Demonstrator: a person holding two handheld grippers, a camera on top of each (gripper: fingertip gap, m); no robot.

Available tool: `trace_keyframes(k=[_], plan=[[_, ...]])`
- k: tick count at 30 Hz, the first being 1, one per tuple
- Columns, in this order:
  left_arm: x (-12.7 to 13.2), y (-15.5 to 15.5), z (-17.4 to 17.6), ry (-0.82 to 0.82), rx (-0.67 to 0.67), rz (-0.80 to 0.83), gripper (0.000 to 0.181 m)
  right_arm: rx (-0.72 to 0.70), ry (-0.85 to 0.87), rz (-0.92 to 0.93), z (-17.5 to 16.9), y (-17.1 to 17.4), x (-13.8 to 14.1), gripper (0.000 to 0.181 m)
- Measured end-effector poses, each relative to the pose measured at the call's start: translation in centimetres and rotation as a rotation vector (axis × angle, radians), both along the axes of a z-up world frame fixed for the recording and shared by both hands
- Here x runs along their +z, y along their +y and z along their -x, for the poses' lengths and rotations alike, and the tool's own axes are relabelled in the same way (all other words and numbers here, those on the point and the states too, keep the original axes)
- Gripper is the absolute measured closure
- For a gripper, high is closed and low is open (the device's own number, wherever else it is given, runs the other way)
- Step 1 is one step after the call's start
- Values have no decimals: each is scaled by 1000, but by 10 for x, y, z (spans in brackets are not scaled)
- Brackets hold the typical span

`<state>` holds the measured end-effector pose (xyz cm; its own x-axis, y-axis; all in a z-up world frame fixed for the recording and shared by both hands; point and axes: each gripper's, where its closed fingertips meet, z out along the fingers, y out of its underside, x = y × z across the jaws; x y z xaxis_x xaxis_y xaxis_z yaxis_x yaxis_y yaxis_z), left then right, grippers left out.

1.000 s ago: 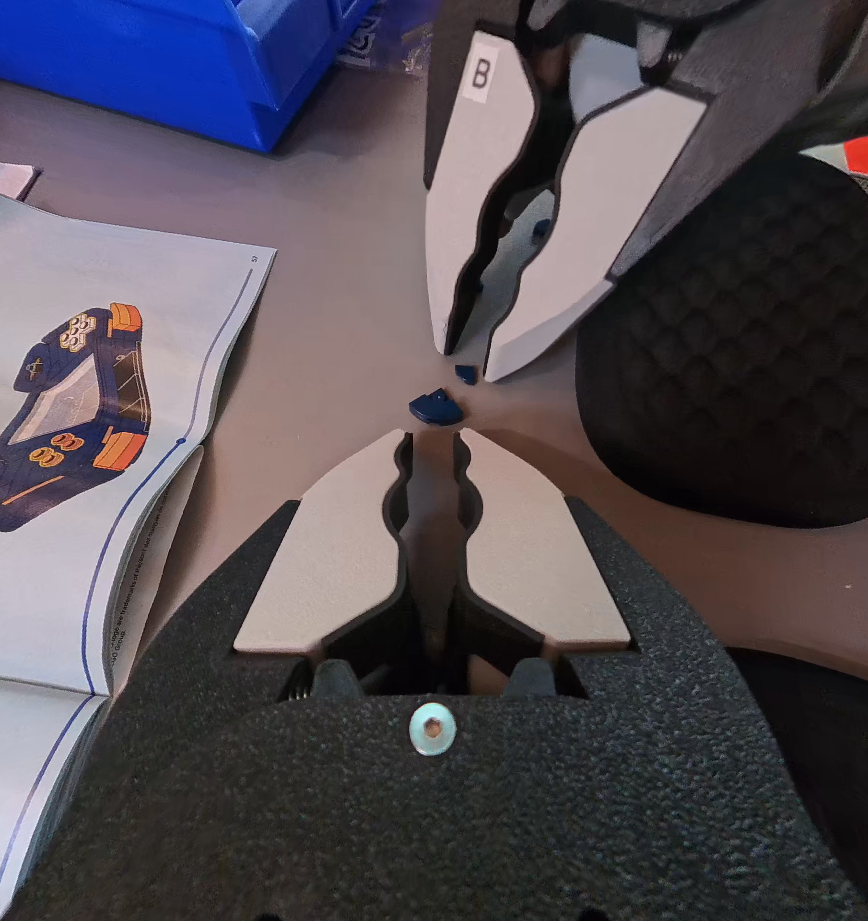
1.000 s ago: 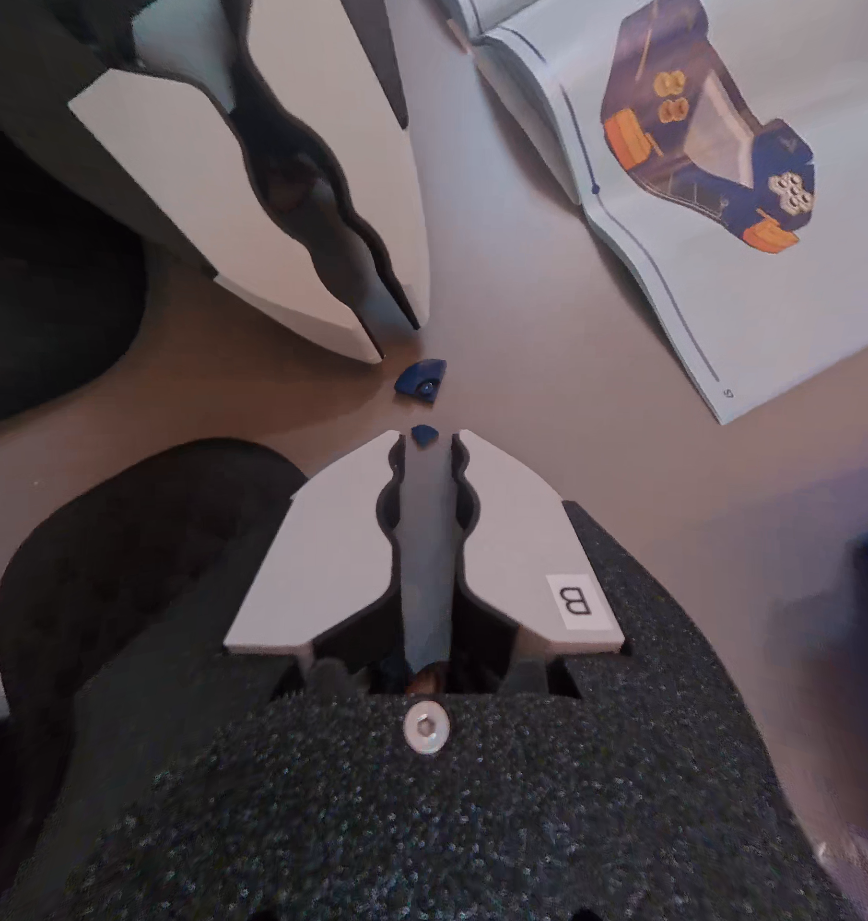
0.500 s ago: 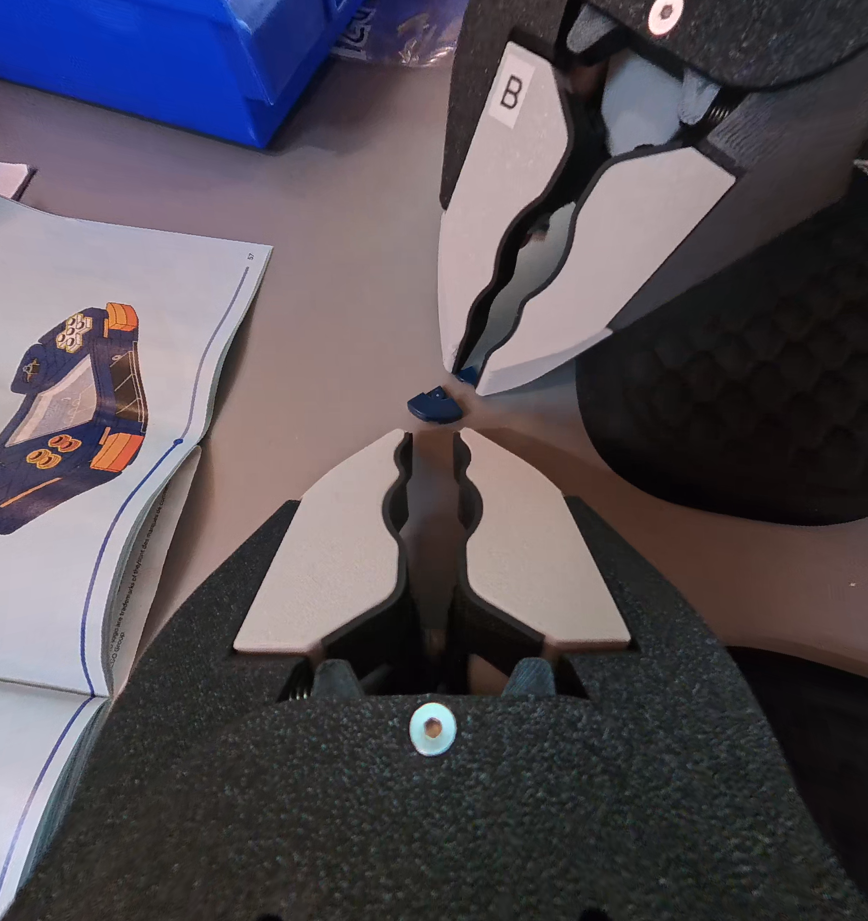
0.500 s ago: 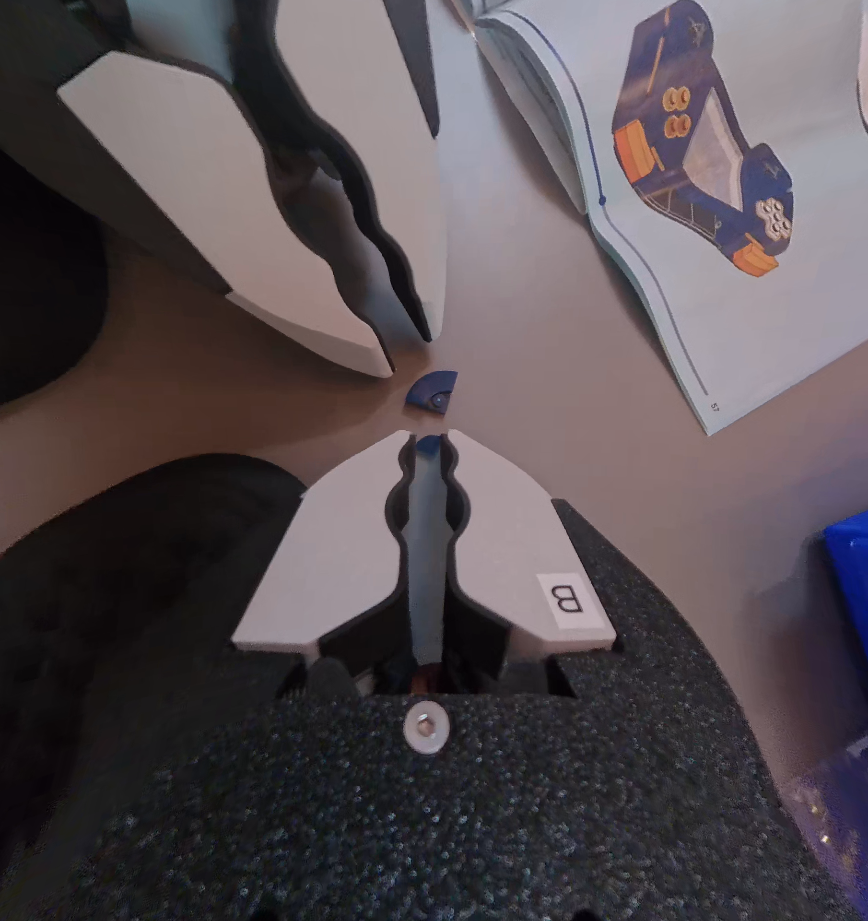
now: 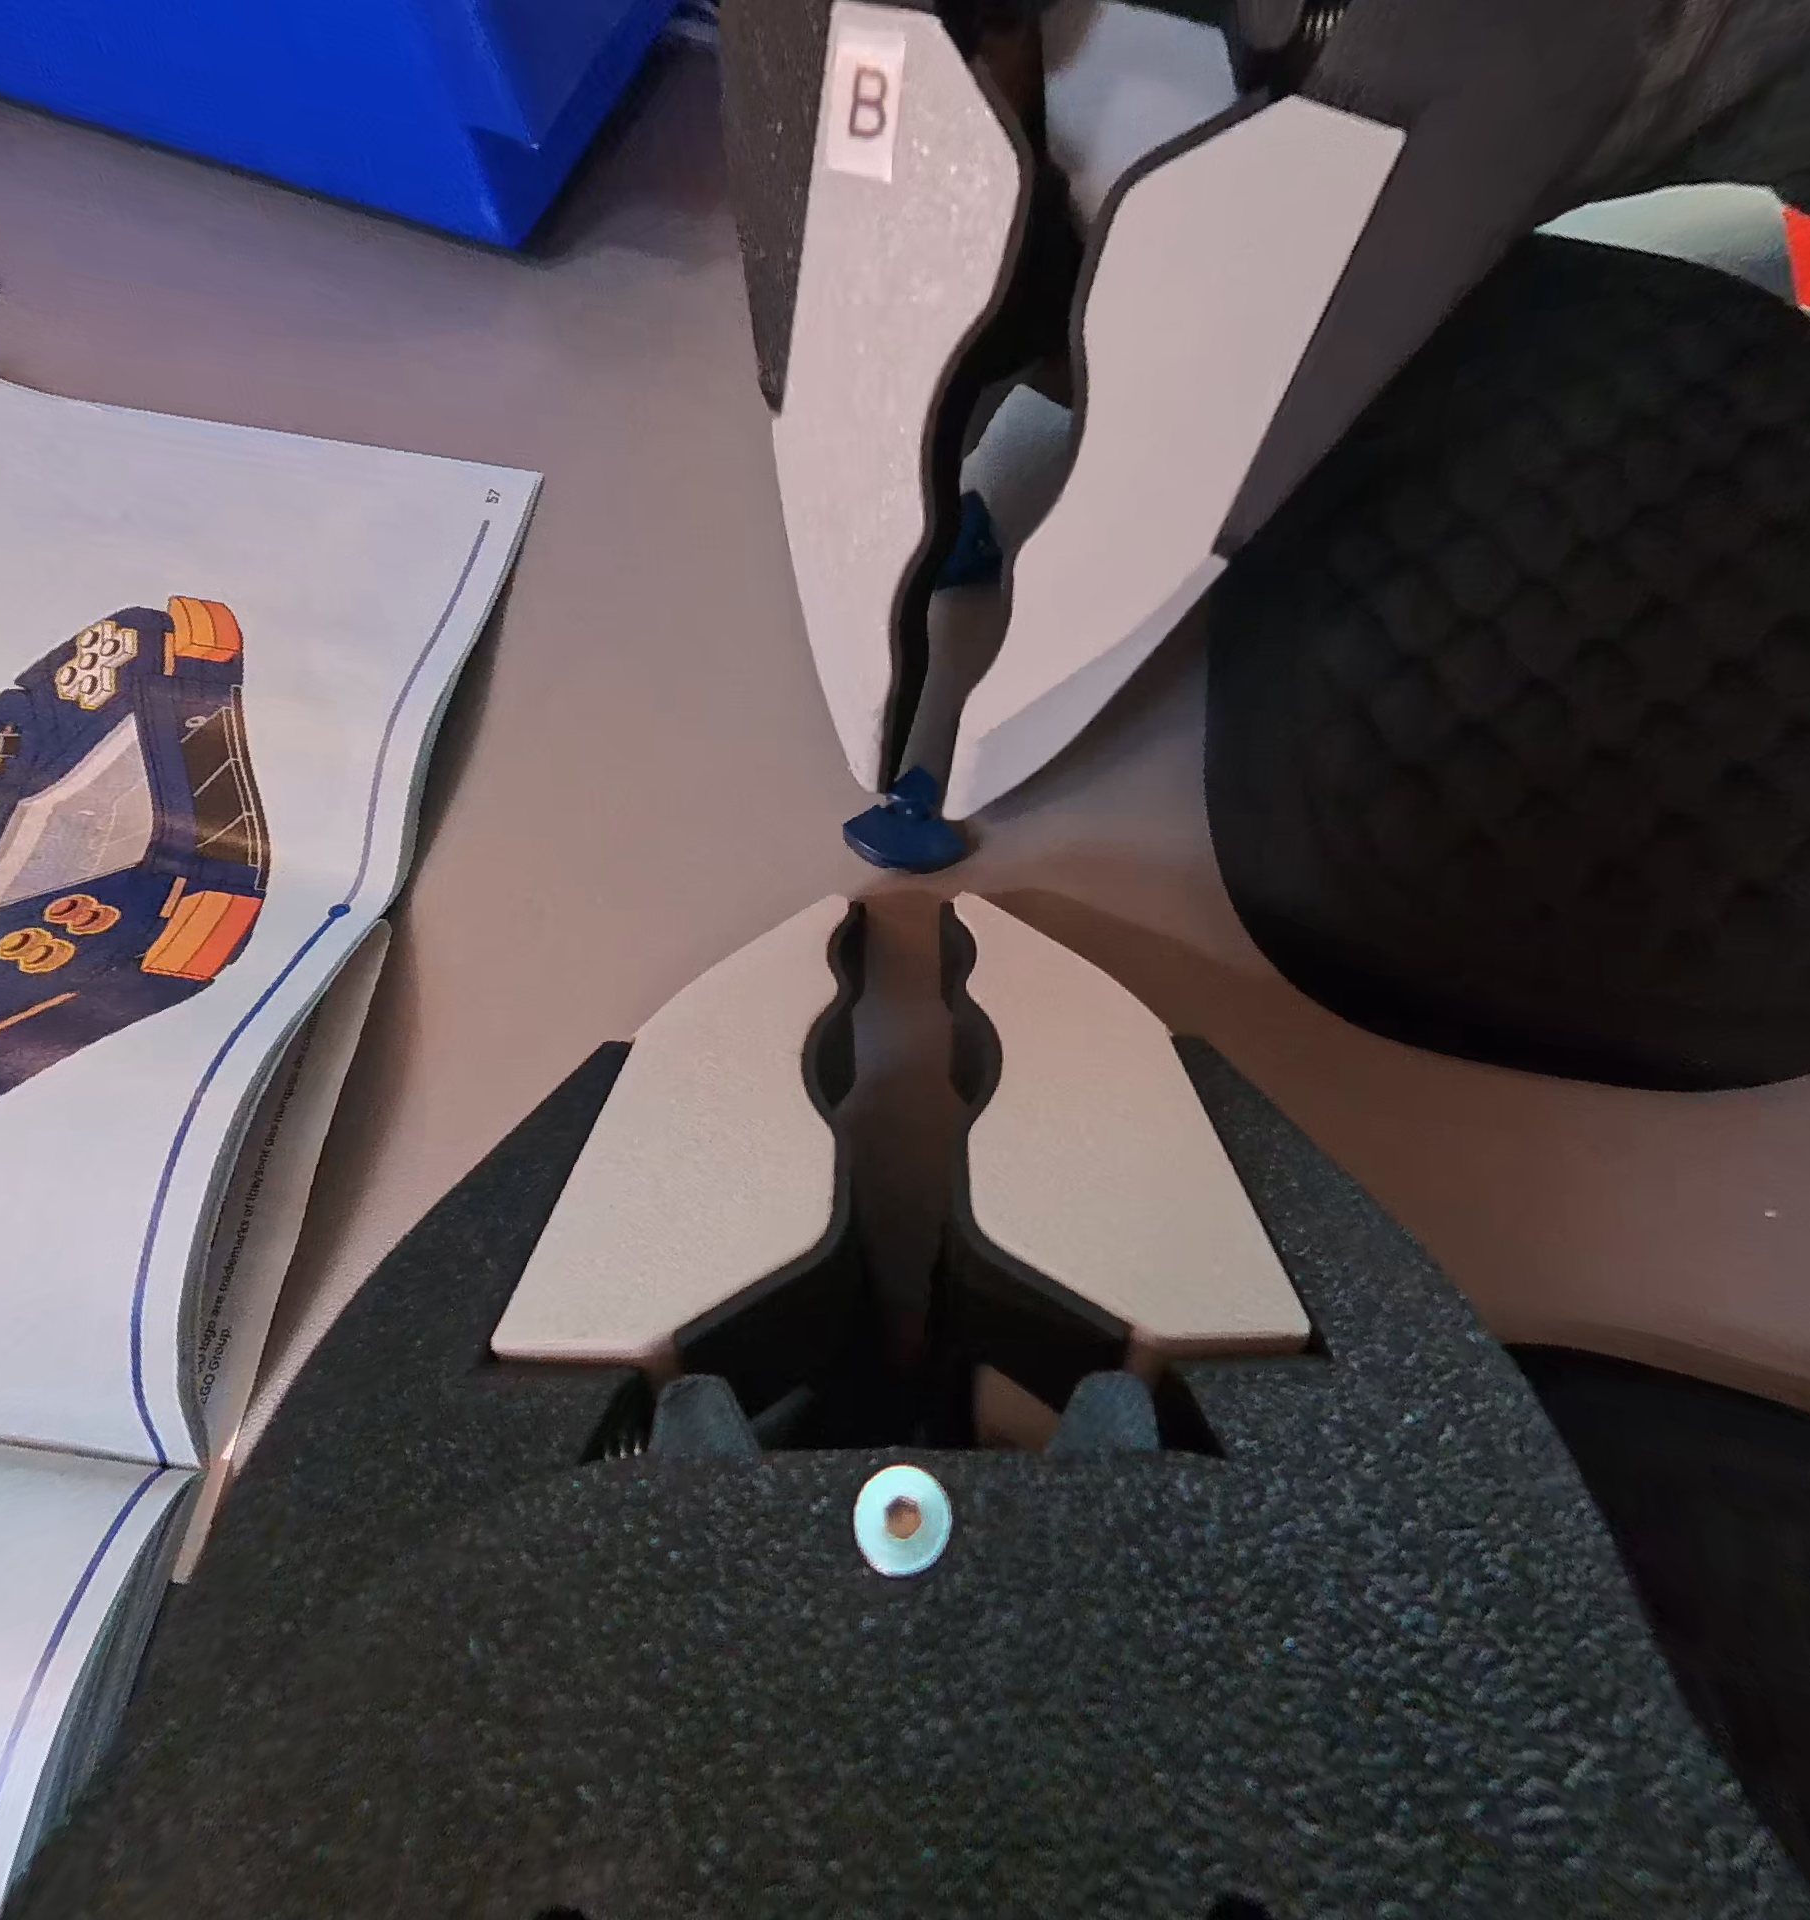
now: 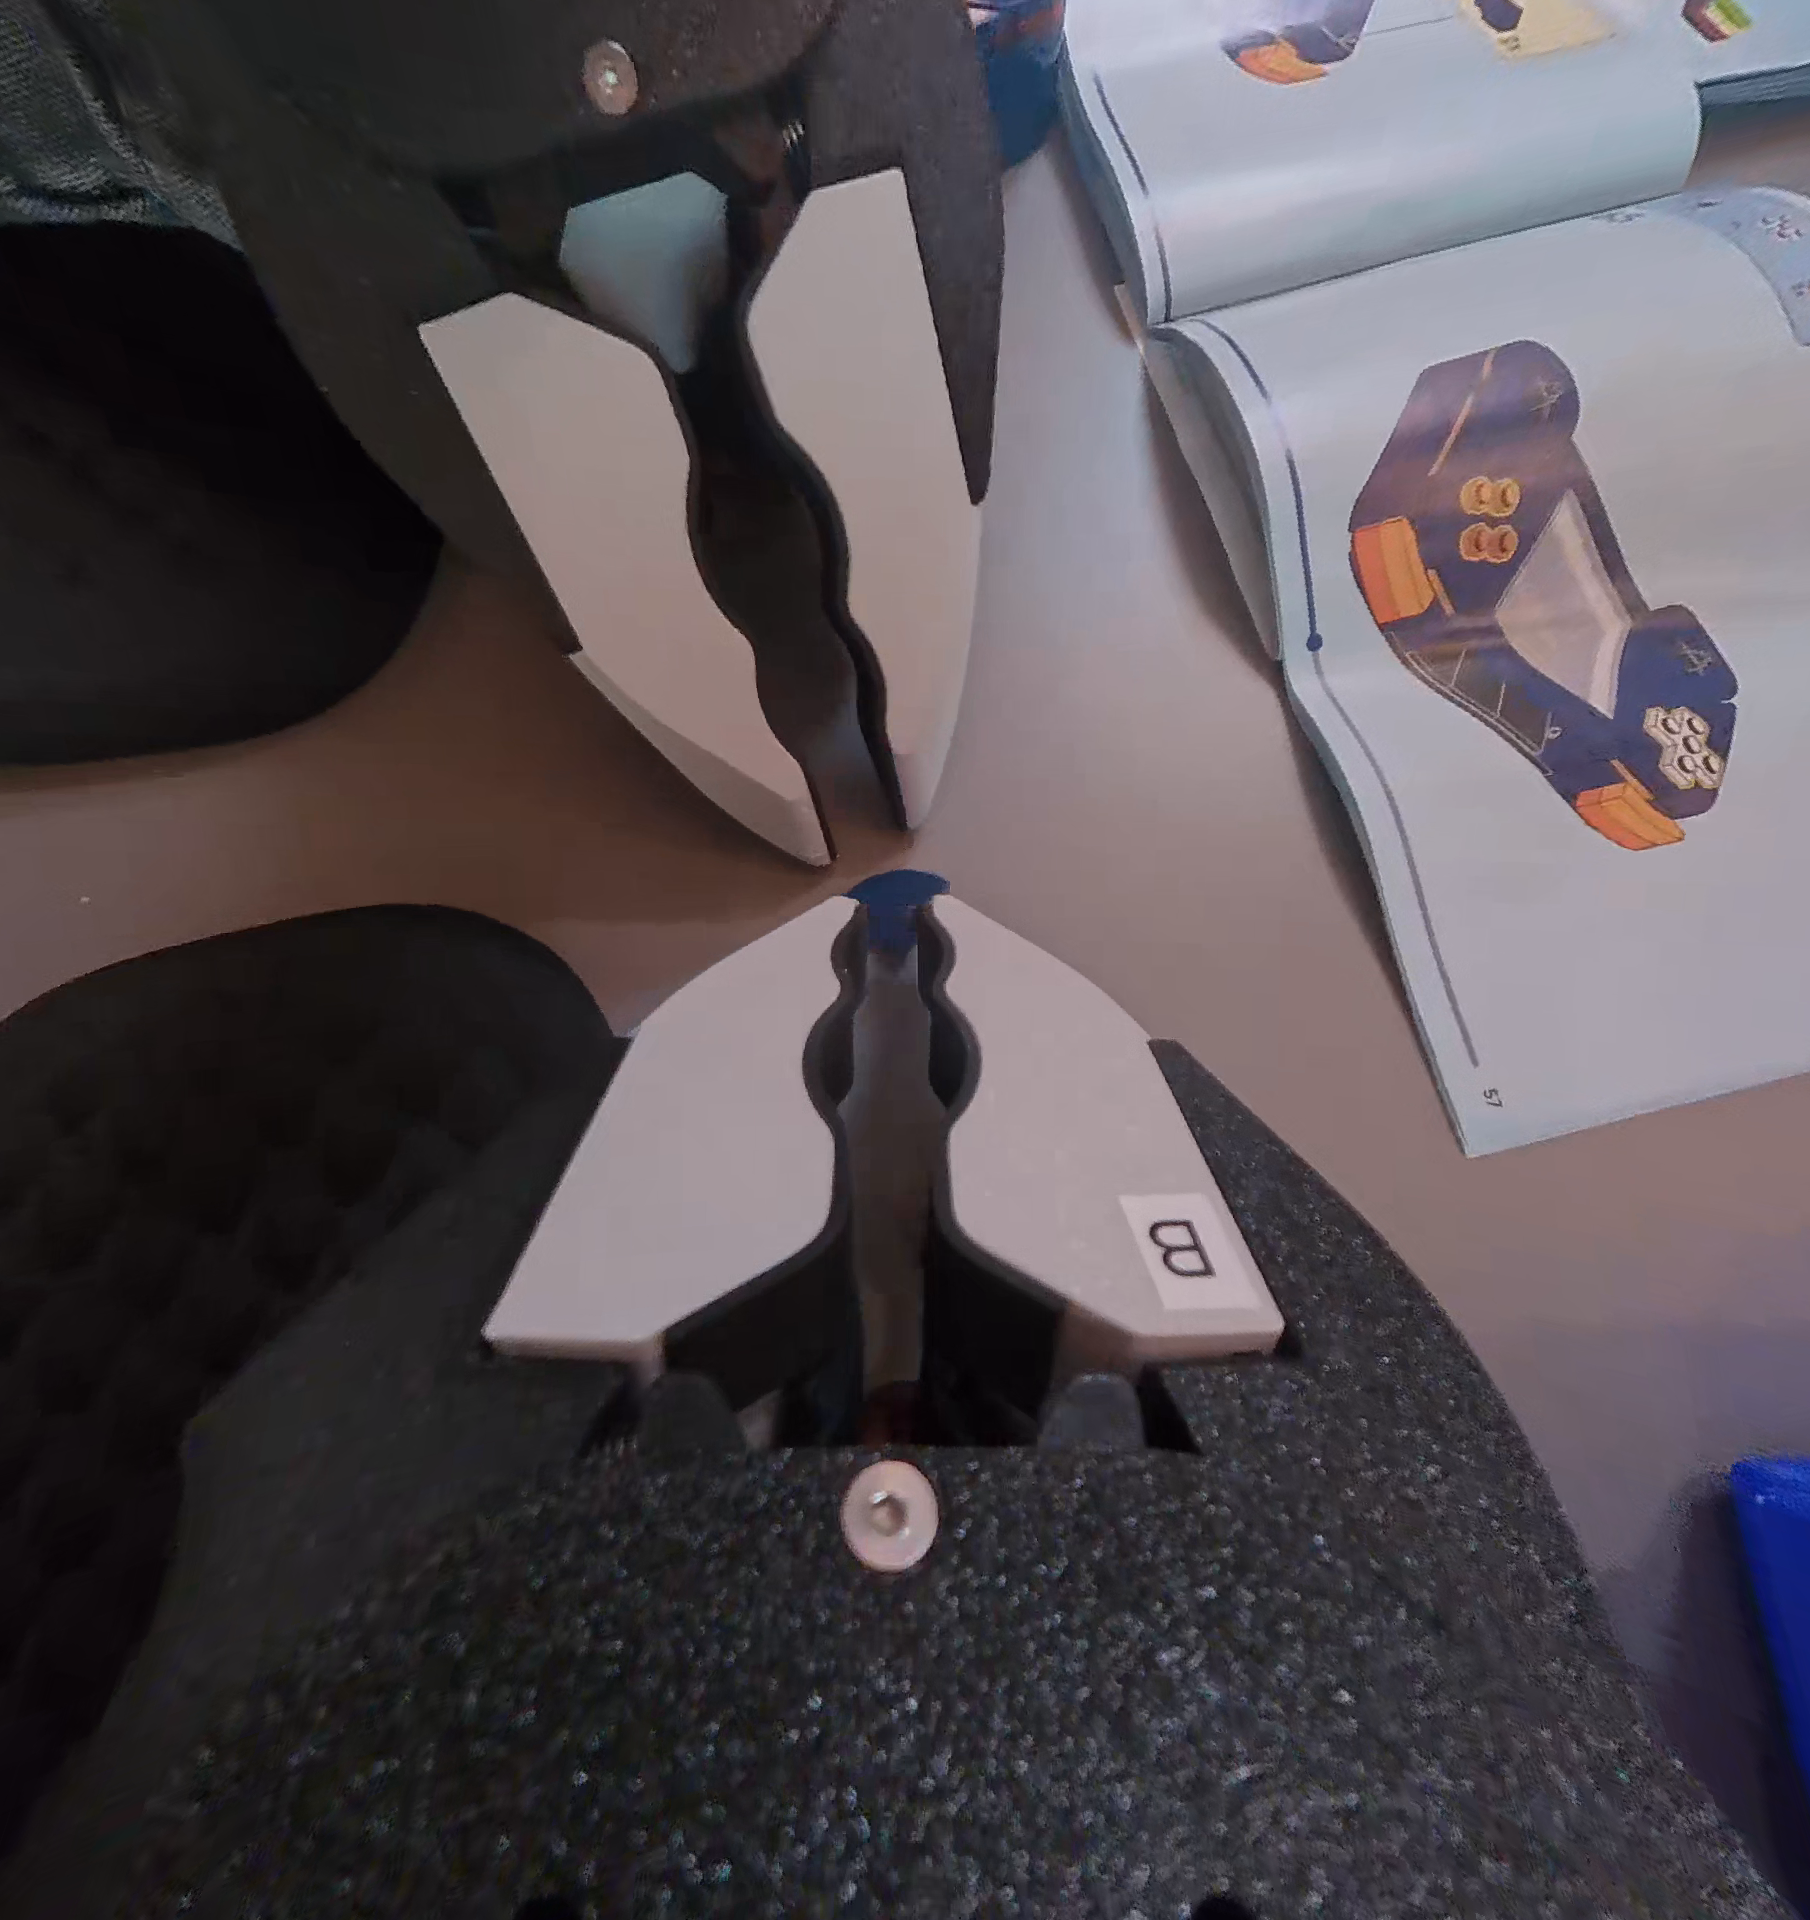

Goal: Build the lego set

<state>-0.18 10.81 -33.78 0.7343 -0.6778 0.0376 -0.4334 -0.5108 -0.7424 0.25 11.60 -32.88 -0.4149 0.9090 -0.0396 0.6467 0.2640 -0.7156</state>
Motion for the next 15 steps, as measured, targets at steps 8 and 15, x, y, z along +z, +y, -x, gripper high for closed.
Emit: trace_keyframes(k=[8, 15], plan=[[0, 0, 0, 2, 1, -2, 168, -6, -2, -17, 0, 0, -3, 173], [0, 0, 0, 5, 0, -4, 168, -14, 0, -14, 1, 0, -4, 173]])
